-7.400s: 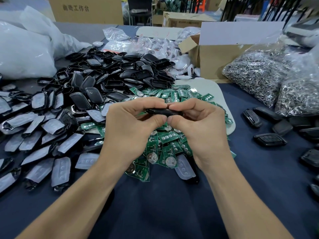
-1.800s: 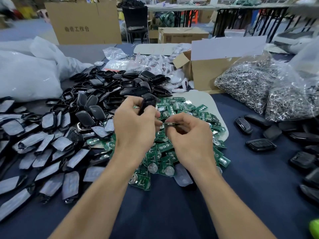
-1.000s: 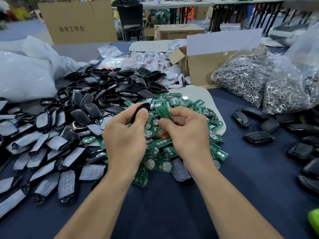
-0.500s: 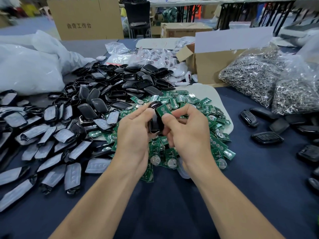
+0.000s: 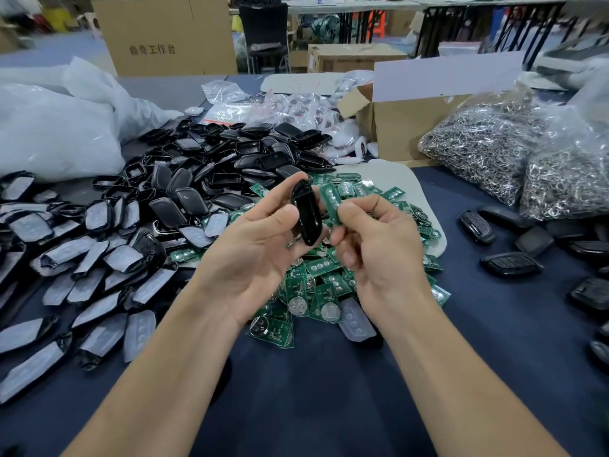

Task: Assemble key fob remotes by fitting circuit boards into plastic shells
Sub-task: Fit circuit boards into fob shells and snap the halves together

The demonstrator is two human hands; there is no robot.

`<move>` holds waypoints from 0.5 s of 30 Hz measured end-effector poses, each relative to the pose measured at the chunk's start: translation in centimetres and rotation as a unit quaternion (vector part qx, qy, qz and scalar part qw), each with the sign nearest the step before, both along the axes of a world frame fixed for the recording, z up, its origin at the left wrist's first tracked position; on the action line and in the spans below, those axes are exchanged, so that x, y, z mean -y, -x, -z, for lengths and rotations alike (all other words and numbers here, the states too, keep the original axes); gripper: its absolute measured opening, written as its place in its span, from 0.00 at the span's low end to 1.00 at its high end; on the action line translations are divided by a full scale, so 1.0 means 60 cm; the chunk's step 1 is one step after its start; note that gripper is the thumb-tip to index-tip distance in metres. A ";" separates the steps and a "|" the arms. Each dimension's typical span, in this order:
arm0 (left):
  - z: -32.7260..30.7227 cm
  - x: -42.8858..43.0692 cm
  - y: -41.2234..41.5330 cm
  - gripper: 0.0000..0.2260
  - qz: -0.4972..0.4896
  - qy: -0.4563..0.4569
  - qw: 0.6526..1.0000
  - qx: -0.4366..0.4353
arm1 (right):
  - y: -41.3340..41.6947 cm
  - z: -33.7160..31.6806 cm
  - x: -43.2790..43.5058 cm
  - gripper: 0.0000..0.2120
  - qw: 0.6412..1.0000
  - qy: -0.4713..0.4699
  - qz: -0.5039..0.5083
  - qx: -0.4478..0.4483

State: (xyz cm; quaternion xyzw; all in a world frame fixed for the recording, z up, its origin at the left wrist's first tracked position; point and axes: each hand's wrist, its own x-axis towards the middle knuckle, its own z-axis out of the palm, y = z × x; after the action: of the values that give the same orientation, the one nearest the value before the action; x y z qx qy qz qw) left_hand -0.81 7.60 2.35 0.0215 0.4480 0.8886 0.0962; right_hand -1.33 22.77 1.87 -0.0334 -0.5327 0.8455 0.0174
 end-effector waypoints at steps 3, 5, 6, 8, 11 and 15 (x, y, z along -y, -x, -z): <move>0.004 0.004 0.005 0.25 0.028 -0.030 0.999 0.000 | 0.000 -0.004 -0.003 0.10 0.999 0.030 -0.012 0.005; 0.006 0.004 0.007 0.24 0.042 -0.034 0.998 -0.009 | -0.001 -0.004 0.001 0.09 1.000 0.010 -0.018 -0.007; 0.007 0.004 0.008 0.23 0.045 -0.035 0.998 -0.014 | -0.001 -0.003 0.003 0.09 1.000 -0.007 -0.017 -0.014; 0.010 0.004 0.010 0.20 0.052 -0.050 0.997 -0.021 | -0.002 -0.001 0.006 0.10 0.999 -0.040 -0.012 -0.026; 0.016 0.005 0.012 0.19 0.065 -0.066 0.995 -0.036 | -0.004 0.001 0.009 0.10 0.997 -0.064 -0.003 -0.034; 0.020 0.008 0.015 0.18 0.066 -0.046 0.995 -0.057 | -0.004 0.001 0.008 0.11 0.995 -0.089 0.000 -0.039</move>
State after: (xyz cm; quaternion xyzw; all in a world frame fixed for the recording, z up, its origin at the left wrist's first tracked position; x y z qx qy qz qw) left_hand -1.72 7.12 1.17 0.1055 0.4093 0.8972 0.1277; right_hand -1.11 22.27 1.81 0.0010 -0.6049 0.7953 0.0413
